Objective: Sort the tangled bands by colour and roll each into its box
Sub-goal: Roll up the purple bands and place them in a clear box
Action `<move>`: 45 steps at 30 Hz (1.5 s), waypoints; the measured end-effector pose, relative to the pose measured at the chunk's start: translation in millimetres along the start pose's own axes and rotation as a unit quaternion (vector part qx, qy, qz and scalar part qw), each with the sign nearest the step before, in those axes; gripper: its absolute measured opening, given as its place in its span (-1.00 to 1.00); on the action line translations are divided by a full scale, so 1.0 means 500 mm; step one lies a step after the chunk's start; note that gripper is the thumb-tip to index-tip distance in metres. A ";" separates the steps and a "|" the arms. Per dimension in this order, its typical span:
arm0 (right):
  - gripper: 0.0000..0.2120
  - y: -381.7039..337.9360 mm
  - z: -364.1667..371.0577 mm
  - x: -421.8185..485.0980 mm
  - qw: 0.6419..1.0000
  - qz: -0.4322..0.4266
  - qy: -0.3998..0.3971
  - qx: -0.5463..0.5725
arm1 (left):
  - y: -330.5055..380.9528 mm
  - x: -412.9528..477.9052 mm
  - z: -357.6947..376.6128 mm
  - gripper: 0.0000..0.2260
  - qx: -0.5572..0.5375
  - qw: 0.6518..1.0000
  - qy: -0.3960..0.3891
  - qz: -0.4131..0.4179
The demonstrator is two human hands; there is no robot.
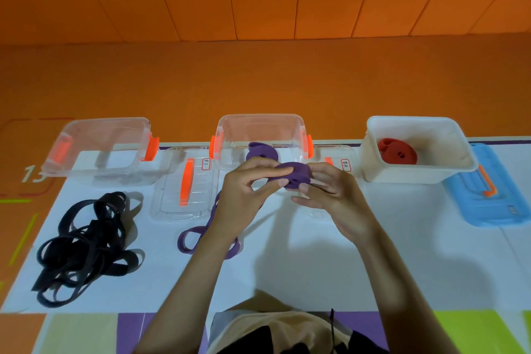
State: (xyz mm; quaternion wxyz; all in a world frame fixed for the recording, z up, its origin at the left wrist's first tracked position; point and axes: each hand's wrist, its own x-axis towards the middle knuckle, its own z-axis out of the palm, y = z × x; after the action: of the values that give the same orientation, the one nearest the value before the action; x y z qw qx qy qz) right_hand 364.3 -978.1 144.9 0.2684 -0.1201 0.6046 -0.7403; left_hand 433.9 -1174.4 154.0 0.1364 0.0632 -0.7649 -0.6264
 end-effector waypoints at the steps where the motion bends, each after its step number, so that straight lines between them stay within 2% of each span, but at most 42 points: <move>1: -0.65 0.001 0.001 0.002 1.000 0.001 0.004 0.000 | 0.000 0.004 -0.005 -0.73 0.015 1.000 -0.008 0.000; 5: -0.68 -0.009 0.005 0.010 1.000 -0.017 0.018 0.008 | 0.012 0.008 -0.011 -0.74 -0.030 0.999 0.009 -0.016; 8: -0.59 -0.006 0.013 0.013 0.998 -0.028 0.016 0.059 | 0.018 0.005 -0.001 -0.75 -0.086 0.995 0.047 -0.007; 12: -0.61 0.007 0.024 0.009 0.994 -0.018 0.006 0.111 | 0.015 0.007 -0.006 -0.70 -0.112 0.992 0.026 -0.043; 14: -0.62 0.003 0.016 0.011 0.998 -0.004 0.014 0.056 | 0.006 0.011 -0.014 -0.70 -0.098 0.993 0.017 -0.059; 18: -0.71 -0.006 -0.015 0.016 0.992 0.016 0.015 -0.123 | -0.008 0.006 -0.018 -0.70 -0.055 0.997 -0.004 -0.047; 20: -0.67 -0.009 -0.016 0.017 0.992 0.018 0.009 -0.125 | -0.011 0.006 -0.022 -0.70 -0.035 0.998 -0.018 -0.046; 23: -0.78 -0.014 -0.006 0.024 0.994 0.002 0.003 -0.107 | -0.010 0.009 -0.025 -0.71 0.006 0.999 -0.015 -0.045; 27: -0.81 -0.009 0.010 0.034 0.999 -0.016 -0.005 -0.043 | -0.006 0.002 -0.011 -0.69 -0.053 0.996 0.060 -0.045; 32: -0.73 0.004 0.016 0.034 0.997 -0.009 -0.071 0.039 | -0.004 0.011 -0.029 -0.66 -0.067 0.996 0.044 -0.025; 34: -0.73 0.006 0.013 0.034 0.996 0.020 -0.090 0.016 | -0.007 0.014 -0.036 -0.66 -0.057 0.998 0.026 -0.028; 37: -0.70 -0.012 0.008 0.042 0.986 0.037 -0.073 -0.145 | -0.015 0.018 -0.040 -0.66 -0.012 0.999 -0.003 -0.041; 39: -0.65 -0.028 0.004 0.048 0.977 0.043 -0.065 -0.197 | -0.019 0.016 -0.035 -0.67 0.019 0.999 -0.024 -0.042; 42: -0.75 -0.028 0.006 0.050 0.979 0.023 -0.044 -0.199 | -0.018 0.008 -0.027 -0.65 0.037 0.998 -0.031 -0.044; 45: -0.79 -0.018 0.010 0.046 0.989 0.018 -0.021 -0.146 | -0.023 0.007 -0.033 -0.65 0.011 0.998 -0.011 -0.053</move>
State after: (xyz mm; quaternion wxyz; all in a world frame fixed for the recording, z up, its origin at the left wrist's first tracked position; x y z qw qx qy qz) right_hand 345.4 -993.7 151.2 0.2737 -0.1623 0.7029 -0.6361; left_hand 434.5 -1193.2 146.0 0.0934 0.0982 -0.7688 -0.6249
